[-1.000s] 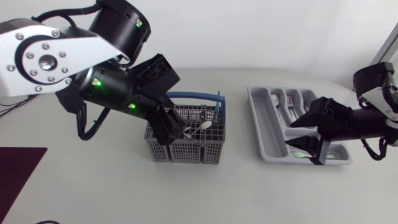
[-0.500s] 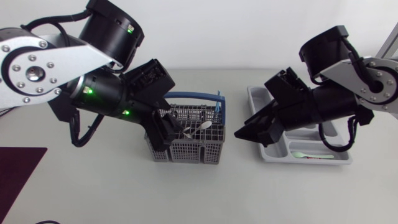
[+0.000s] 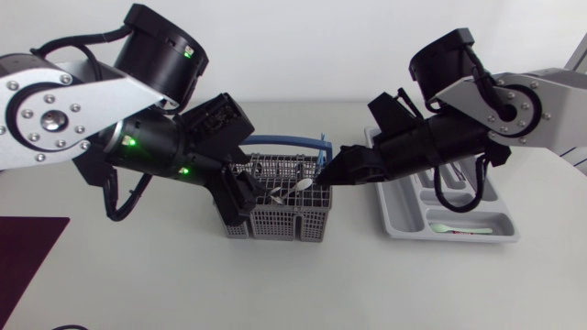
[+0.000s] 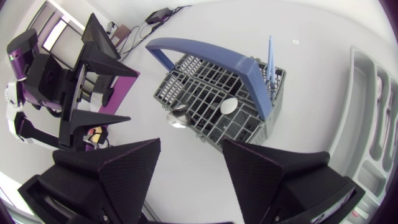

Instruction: Unload the cutlery basket into the drawer organizer.

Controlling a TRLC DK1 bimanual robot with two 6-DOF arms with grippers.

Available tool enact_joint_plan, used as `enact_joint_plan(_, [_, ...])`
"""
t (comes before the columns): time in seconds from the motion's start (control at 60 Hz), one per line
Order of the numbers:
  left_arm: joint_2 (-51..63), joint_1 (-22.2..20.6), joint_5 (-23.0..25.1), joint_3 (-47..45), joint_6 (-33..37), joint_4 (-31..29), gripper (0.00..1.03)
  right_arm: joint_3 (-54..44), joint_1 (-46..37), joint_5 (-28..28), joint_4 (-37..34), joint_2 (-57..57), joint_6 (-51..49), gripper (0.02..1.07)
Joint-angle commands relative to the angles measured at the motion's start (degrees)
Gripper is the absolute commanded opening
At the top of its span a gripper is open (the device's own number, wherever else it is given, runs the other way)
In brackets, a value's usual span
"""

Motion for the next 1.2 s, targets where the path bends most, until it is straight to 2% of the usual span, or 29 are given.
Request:
enact_joint_plan(0.0, [-0.7, 0.5, 0.5, -1.7, 1.3, 0.5, 0.95, 0.5, 0.5, -1.4, 0.5, 1.1, 1.8, 0.75])
enact_joint_plan(0.033, [-0.7, 0.5, 0.5, -1.8, 1.3, 0.8, 0.95, 0.3, 0.6, -4.4, 0.5, 1.1, 1.4, 0.75])
enact_joint_plan(0.1, [-0.7, 0.8, 0.6, -1.9, 1.4, 1.0, 0.95, 0.1, 0.7, -4.0, 0.8, 0.2, 1.1, 0.75])
enact_joint_plan(0.183, [-0.6, 1.0, 0.9, -2.2, 1.4, 1.3, 0.95, -1.4, 2.3, 1.7, 3.4, -2.6, 2.9, 0.75])
enact_joint_plan(0.233, [-0.5, 1.0, 0.9, -2.4, 1.4, 1.6, 0.95, -3.1, 2.4, 2.3, 6.3, -4.3, 8.9, 0.75])
enact_joint_plan(0.267, [-0.4, 1.0, 0.9, -2.5, 1.4, 1.8, 0.95, -3.2, 2.4, 2.6, 6.2, -4.5, 12.0, 0.75])
enact_joint_plan(0.35, [-0.4, 1.0, 0.9, -2.8, 1.3, 2.1, 0.95, -3.4, 2.5, 7.4, 4.7, -4.9, 17.6, 0.74])
enact_joint_plan(0.433, [-0.3, 0.9, 0.9, -3.1, 1.2, 2.4, 0.95, -4.4, 2.5, 7.4, 6.2, -4.0, 22.7, 0.53])
enact_joint_plan(0.533, [-0.3, 0.8, 0.9, -3.2, 1.2, 2.5, 0.95, -6.6, 2.1, 6.1, 11.2, -2.7, 27.8, 0.48])
enact_joint_plan(0.6, [-0.4, 0.8, 0.9, -3.3, 1.2, 2.5, 0.95, -7.1, 1.7, 6.1, 13.0, -1.8, 29.1, 0.31])
enact_joint_plan(0.95, [-0.7, 1.1, 0.9, -4.4, 1.2, 2.7, 0.95, -4.9, 2.6, 7.0, 13.1, 3.5, 31.2, 0.31])
enact_joint_plan(1.183, [-0.6, 1.1, 0.9, -6.2, 1.1, 5.5, 0.95, -4.5, 3.1, 8.3, 13.9, 6.3, 35.1, 0.34])
